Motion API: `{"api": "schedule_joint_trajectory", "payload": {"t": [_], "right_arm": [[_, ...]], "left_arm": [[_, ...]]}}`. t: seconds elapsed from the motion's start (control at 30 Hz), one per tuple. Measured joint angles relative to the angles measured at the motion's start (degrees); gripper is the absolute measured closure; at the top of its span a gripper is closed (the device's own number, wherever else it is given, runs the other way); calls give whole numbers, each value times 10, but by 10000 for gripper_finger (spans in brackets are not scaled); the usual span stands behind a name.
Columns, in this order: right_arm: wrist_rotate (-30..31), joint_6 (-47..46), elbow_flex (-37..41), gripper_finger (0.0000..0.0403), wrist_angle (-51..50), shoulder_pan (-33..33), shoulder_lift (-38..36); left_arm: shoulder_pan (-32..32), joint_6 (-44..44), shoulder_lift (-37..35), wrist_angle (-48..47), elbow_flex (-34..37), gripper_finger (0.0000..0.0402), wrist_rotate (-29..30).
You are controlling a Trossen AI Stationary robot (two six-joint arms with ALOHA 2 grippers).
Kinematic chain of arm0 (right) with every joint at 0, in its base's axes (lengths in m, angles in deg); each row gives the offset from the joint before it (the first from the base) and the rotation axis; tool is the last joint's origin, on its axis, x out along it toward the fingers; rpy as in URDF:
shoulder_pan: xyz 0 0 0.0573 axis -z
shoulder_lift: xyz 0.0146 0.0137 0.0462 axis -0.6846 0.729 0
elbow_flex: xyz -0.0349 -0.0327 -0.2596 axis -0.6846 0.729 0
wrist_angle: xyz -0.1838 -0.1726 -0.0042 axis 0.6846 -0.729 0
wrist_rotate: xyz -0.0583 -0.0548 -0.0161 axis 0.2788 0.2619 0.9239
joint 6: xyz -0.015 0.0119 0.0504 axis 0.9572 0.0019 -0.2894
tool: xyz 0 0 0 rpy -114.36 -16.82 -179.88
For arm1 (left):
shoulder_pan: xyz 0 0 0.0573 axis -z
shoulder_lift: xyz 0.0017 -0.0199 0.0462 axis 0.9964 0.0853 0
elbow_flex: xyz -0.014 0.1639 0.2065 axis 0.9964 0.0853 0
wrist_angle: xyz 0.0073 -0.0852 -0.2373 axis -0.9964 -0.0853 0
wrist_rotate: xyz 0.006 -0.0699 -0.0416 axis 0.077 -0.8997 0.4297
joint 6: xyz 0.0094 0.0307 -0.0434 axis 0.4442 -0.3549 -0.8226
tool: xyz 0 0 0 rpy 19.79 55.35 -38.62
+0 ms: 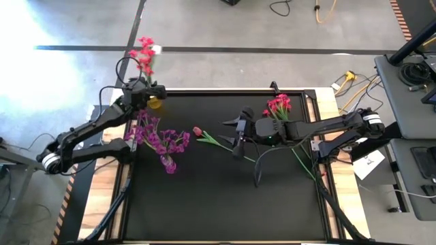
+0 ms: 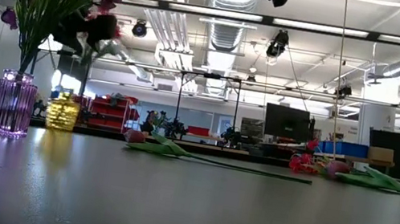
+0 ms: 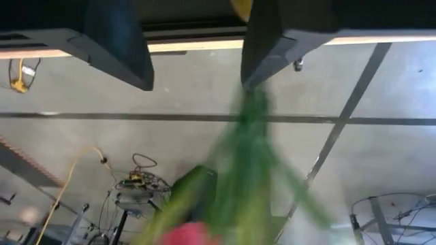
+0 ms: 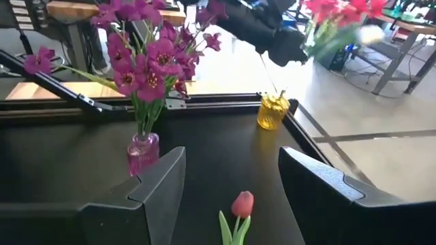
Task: Sort flowers into vase by color
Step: Adjust the yellow vase on the table
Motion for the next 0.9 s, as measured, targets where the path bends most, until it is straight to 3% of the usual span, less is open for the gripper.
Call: {"api": "schedule_joint_trajectory", "payload": {"t": [0.23, 0.47, 0.67, 0.9], "right_arm": [[0, -10, 0, 174, -22, 0, -3], [0, -28, 0, 174, -45, 0, -2], [0, -29, 0, 174, -49, 0, -2], [0, -28, 0, 174, -52, 0, -2]], "left_arm": [[0, -1, -6, -93, -46, 157, -3], [1, -34, -6, -99, -31, 152, -29], [34, -66, -2, -13, 35, 152, -63], [95, -86, 17, 110, 87, 152, -61]]}}
